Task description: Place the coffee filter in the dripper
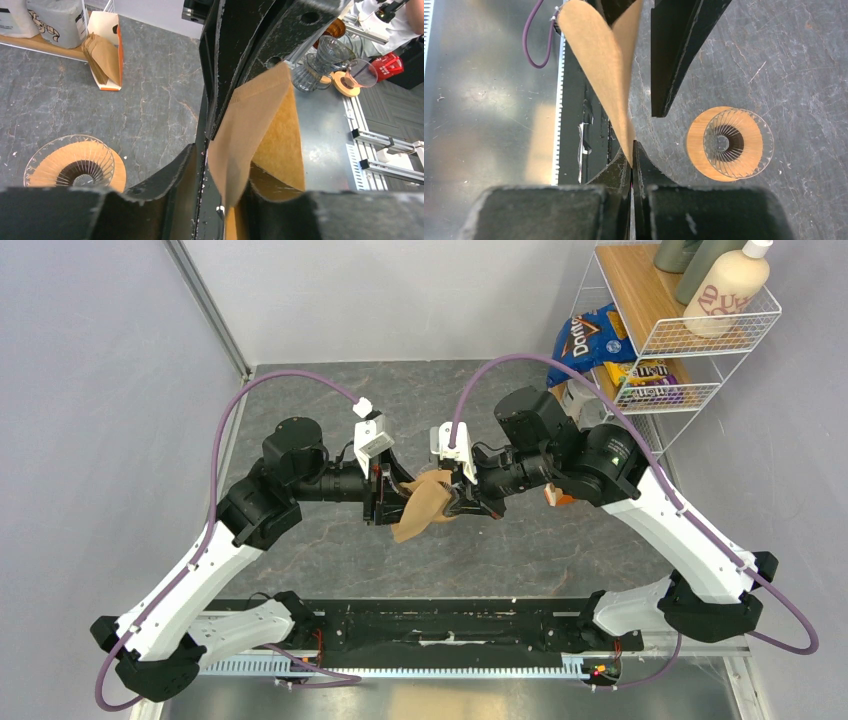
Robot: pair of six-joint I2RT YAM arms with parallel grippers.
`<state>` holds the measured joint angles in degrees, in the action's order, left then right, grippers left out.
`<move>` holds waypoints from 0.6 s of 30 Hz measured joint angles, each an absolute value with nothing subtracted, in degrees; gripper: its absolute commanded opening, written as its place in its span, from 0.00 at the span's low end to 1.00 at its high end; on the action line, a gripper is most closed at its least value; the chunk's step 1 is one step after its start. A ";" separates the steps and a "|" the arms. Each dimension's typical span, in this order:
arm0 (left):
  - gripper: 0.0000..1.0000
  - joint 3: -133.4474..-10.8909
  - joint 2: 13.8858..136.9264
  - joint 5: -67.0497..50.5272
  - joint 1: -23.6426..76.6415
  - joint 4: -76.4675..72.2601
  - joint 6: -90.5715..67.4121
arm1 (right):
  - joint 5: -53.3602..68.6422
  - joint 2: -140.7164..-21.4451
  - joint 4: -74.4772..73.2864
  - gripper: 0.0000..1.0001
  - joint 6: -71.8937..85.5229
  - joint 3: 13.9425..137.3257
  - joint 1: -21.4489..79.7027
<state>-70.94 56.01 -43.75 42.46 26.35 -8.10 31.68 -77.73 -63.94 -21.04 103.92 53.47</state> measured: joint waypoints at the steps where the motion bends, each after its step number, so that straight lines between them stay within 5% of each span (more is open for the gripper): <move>1: 0.14 -70.76 56.03 -43.59 42.46 26.37 -8.19 | 31.77 -77.84 -63.90 0.00 -20.99 104.05 53.47; 3: 0.02 -70.50 56.16 -42.85 42.48 26.17 -8.49 | 31.79 -77.87 -63.92 0.10 -20.93 104.09 53.45; 9: 0.02 -70.32 56.51 -37.39 42.24 25.34 -12.43 | 31.07 -77.78 -62.50 0.64 -17.45 104.12 49.95; 12: 0.02 -70.52 56.55 -31.77 41.47 24.84 -16.40 | 27.75 -77.14 -59.51 0.76 -14.13 104.05 46.11; 18: 0.02 -76.58 60.47 -12.86 40.21 24.77 -25.26 | 15.90 -73.14 -52.82 0.83 -7.27 103.83 43.79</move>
<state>-76.58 60.47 -12.86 40.21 24.77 -25.26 15.90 -73.14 -52.82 -7.27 103.83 43.79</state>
